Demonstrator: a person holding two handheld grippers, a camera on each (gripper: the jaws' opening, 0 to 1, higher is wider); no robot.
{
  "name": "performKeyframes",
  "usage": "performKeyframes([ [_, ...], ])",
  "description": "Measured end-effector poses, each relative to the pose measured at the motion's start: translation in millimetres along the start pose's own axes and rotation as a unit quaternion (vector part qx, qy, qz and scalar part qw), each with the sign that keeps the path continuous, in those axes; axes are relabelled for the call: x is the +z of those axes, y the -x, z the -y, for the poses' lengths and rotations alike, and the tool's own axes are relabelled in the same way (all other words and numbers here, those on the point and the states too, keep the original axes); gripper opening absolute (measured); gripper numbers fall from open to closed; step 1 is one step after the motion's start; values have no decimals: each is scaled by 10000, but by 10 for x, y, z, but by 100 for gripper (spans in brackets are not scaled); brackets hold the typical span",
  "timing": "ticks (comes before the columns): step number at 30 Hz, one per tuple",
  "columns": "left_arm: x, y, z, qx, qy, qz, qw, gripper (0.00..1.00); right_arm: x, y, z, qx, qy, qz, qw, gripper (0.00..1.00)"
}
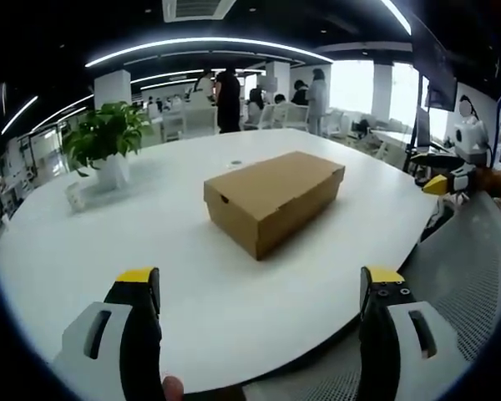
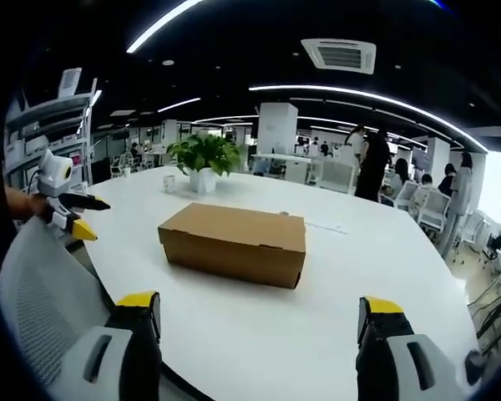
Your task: Operate the shoe box by opening the lid, removing the specified soft item, and placing it in the target area until the item is outside and the box remains undamaged.
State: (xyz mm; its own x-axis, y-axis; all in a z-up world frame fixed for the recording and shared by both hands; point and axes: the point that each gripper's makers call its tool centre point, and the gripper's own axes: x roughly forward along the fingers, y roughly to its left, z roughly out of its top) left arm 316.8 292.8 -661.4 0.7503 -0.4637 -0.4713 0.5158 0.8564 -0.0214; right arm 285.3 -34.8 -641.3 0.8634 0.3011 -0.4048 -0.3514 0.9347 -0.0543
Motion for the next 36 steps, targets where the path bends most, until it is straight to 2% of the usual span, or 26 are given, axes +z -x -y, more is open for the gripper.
performKeyframes([
  [11, 68, -83, -160, 45, -1, -26, 10000, 99, 173, -85, 69, 59, 75, 32, 9999, 97],
  [18, 101, -134, -179, 46, -19, -83, 10000, 99, 229, -150, 148, 39, 161, -20, 9999, 98],
  [24, 131, -173, -123, 37, 1, -126, 9999, 98, 241, -215, 214, 61, 321, -80, 9994, 98],
  [36, 204, -309, -33, -37, -107, -166, 9998, 98, 292, -364, 399, 88, 252, -114, 9996, 98],
])
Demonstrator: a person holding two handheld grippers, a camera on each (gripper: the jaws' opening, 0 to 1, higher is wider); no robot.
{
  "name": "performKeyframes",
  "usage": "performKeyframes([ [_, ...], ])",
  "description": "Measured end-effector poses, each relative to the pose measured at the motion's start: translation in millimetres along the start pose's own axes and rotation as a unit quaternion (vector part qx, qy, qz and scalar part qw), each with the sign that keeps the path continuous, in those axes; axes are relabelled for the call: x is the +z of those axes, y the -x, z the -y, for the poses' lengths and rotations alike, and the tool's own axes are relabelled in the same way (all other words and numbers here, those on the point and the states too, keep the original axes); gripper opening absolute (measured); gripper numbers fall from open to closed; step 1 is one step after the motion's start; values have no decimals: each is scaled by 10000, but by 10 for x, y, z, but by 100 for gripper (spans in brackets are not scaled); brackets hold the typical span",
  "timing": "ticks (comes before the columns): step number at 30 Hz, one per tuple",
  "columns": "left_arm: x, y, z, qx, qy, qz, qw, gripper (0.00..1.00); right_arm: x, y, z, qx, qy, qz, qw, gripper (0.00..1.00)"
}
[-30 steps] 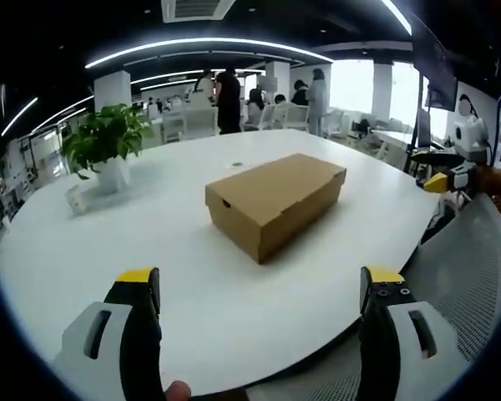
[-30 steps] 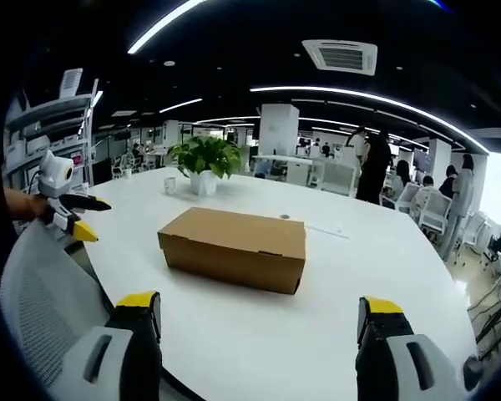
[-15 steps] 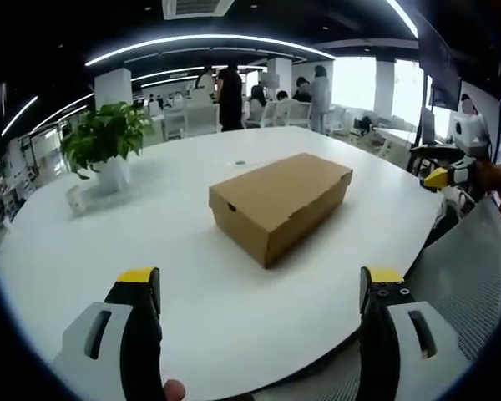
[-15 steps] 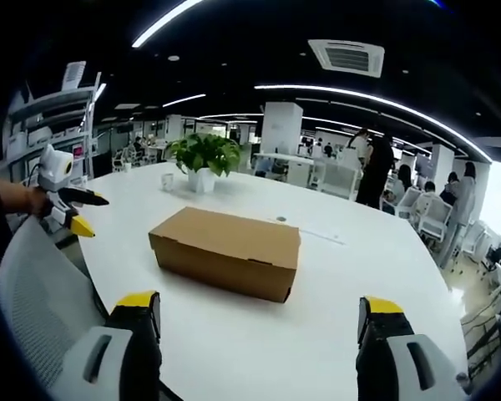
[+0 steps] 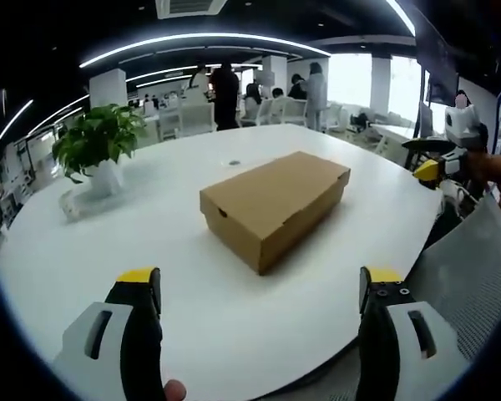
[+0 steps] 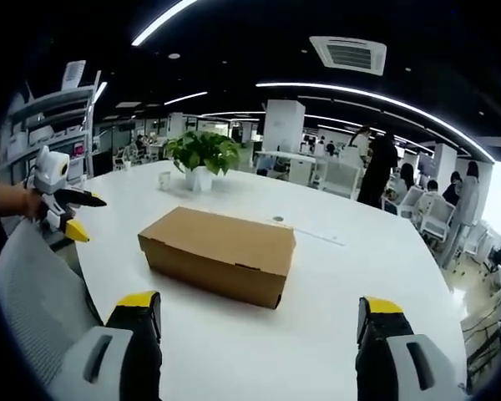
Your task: Operate the shoe box by opening the lid, removing the specified soft item, and placing it in the target area until the item is outside and the box remains undamaged.
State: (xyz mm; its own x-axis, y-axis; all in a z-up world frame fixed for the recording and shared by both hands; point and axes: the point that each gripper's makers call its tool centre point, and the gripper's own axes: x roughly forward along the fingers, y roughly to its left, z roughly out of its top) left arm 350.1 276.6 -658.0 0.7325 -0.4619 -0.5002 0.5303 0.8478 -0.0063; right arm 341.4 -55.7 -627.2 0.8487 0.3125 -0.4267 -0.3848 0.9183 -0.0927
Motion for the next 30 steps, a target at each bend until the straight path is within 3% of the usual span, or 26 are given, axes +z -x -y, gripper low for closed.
performKeyframes([
  [9, 22, -127, 46, -65, -23, -69, 10000, 97, 97, -112, 95, 118, -97, 84, 9998, 97],
  [30, 54, -452, 3, -50, 63, -185, 9998, 92, 95, -587, 164, 595, 364, -103, 9975, 91],
])
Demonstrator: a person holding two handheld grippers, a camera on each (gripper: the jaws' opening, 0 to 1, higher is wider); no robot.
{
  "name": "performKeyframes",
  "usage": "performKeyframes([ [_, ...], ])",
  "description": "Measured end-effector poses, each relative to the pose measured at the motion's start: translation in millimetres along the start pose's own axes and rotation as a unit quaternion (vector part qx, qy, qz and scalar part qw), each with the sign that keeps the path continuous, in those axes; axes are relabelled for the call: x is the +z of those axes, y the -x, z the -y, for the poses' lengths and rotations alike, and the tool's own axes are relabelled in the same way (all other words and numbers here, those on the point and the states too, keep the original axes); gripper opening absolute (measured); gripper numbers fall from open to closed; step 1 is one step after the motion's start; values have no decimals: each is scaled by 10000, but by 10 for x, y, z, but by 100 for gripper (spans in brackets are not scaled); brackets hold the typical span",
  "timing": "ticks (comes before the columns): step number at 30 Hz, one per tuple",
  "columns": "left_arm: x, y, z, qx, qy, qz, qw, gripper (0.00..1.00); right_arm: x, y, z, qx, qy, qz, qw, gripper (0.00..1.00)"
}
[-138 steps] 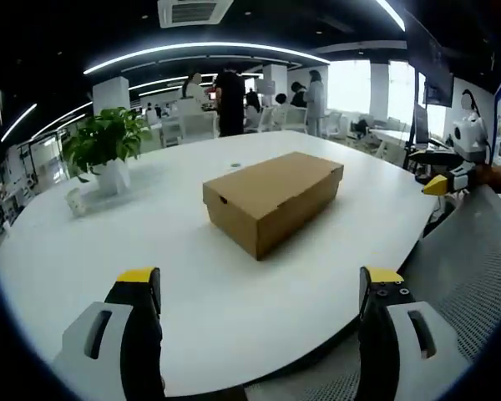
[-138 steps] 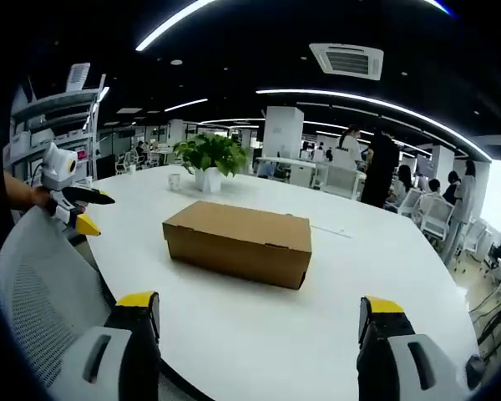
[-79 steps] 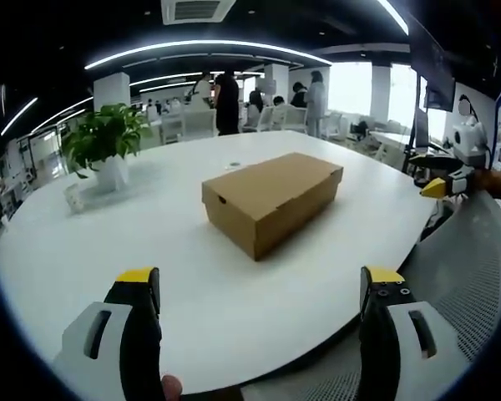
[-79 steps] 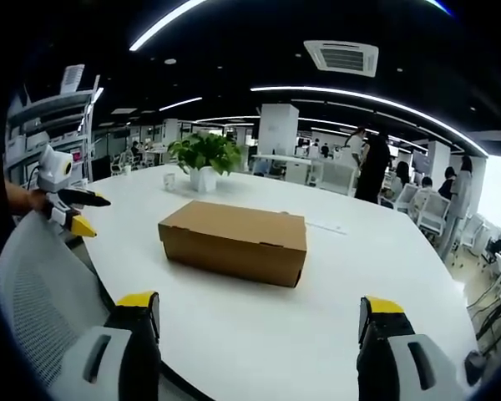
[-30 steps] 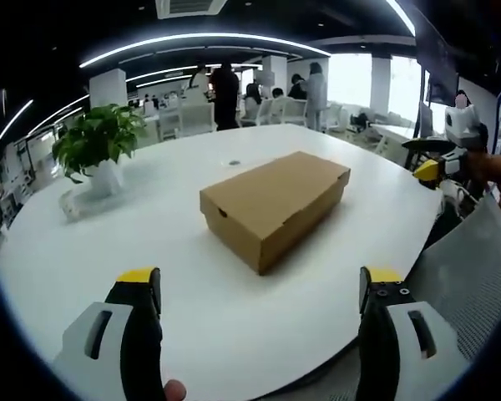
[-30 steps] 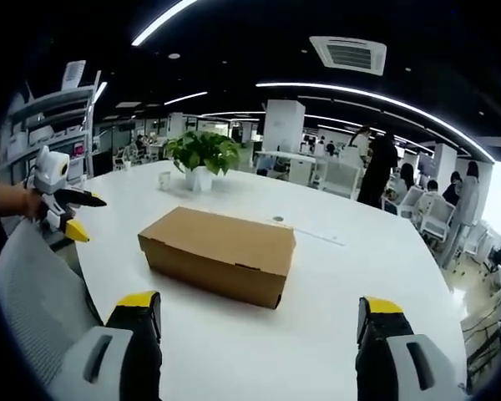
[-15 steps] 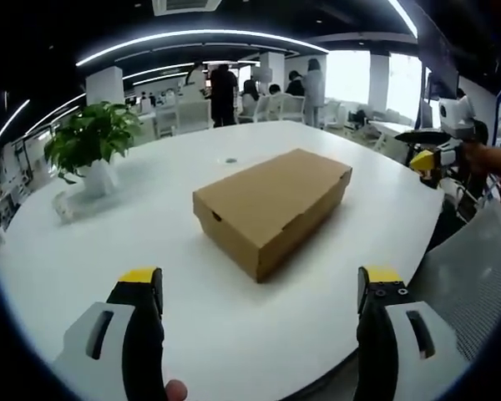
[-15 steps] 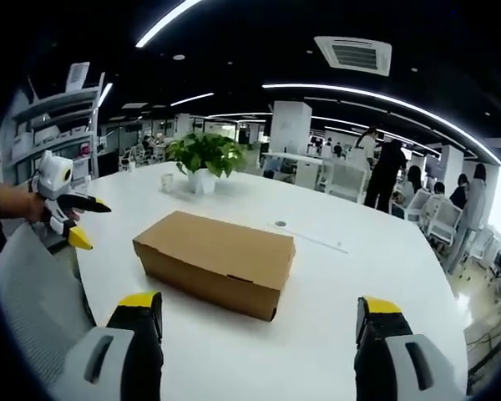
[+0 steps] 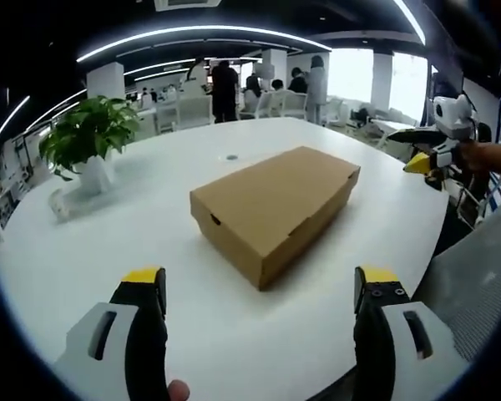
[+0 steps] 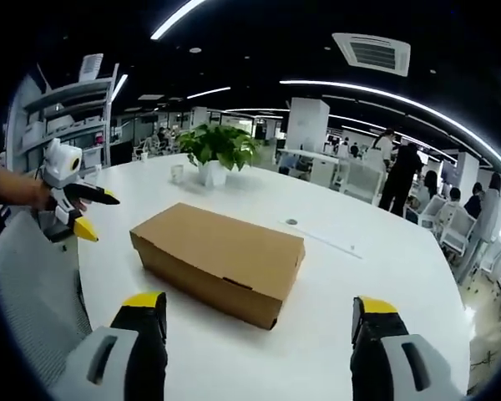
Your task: Operate the shoe box by opening the lid, removing the specified soft item, and placing it in the target area until the item is outside and the box remains undamaged.
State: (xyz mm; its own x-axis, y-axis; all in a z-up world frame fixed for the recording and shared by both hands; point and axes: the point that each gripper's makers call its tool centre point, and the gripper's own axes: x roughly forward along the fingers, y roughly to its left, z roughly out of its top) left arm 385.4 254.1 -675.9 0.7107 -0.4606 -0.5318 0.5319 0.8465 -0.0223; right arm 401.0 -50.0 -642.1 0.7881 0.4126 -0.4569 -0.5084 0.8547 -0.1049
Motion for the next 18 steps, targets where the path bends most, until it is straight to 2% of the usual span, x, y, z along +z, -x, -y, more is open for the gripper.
performKeyframes([
  [18, -73, -274, -18, -57, -43, -209, 9998, 85, -85, -411, -14, 377, 272, -156, 9988, 86],
])
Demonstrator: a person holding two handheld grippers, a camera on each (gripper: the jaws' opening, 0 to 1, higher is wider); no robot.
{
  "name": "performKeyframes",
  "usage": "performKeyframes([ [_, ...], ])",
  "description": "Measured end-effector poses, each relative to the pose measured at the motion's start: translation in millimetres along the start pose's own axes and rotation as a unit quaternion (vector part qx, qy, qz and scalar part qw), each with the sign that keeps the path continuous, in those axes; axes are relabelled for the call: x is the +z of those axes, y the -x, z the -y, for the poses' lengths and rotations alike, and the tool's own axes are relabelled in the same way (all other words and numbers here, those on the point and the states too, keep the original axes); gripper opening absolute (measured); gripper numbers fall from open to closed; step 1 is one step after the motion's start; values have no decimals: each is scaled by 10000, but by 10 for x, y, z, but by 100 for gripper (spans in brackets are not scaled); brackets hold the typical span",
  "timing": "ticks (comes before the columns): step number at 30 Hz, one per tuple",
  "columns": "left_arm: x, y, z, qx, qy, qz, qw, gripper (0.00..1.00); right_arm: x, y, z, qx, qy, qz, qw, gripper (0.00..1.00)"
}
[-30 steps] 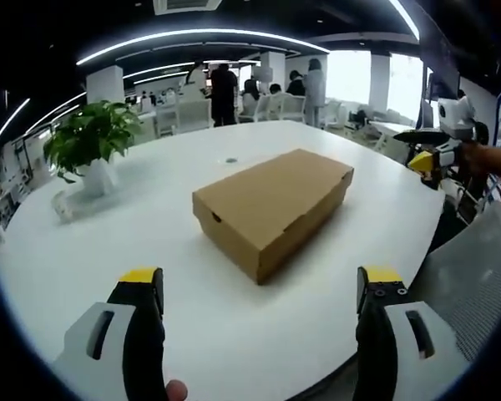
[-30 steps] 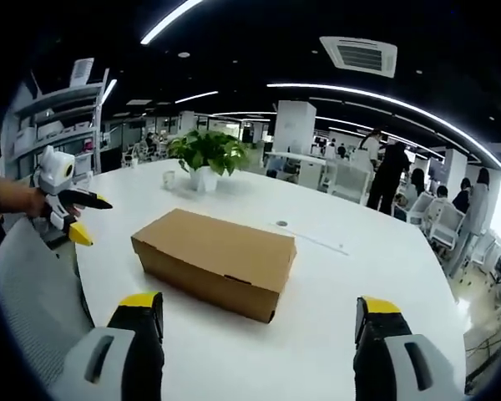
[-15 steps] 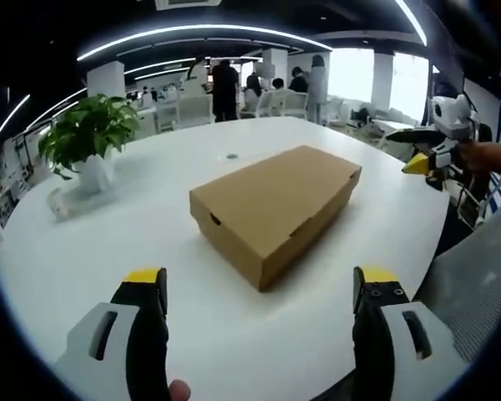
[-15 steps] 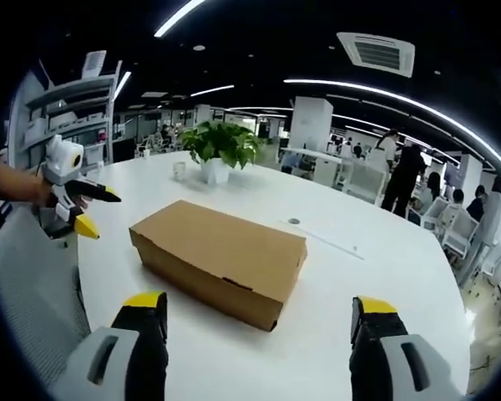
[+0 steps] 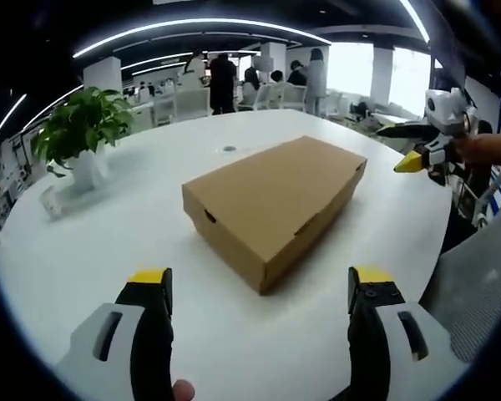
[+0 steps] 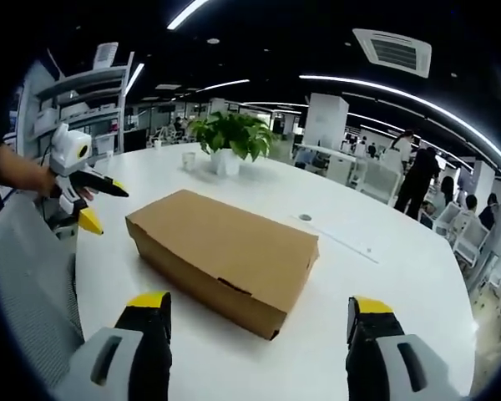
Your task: Operate the shoe box by opening the lid, removing the specified soft item, and placing it in the target area until the item is outside and the box remains undamaged.
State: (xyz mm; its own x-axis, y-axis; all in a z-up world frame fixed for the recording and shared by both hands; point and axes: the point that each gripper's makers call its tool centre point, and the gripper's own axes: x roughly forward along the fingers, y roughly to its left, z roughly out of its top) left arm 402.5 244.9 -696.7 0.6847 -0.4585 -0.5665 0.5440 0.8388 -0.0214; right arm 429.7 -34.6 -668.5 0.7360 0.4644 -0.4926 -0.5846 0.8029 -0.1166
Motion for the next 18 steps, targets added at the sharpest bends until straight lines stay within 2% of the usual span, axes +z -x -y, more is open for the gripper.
performKeyframes([
  [18, 185, -308, -11, -77, -22, 112, 9999, 78, -108, -355, -27, 289, 131, -220, 9993, 73],
])
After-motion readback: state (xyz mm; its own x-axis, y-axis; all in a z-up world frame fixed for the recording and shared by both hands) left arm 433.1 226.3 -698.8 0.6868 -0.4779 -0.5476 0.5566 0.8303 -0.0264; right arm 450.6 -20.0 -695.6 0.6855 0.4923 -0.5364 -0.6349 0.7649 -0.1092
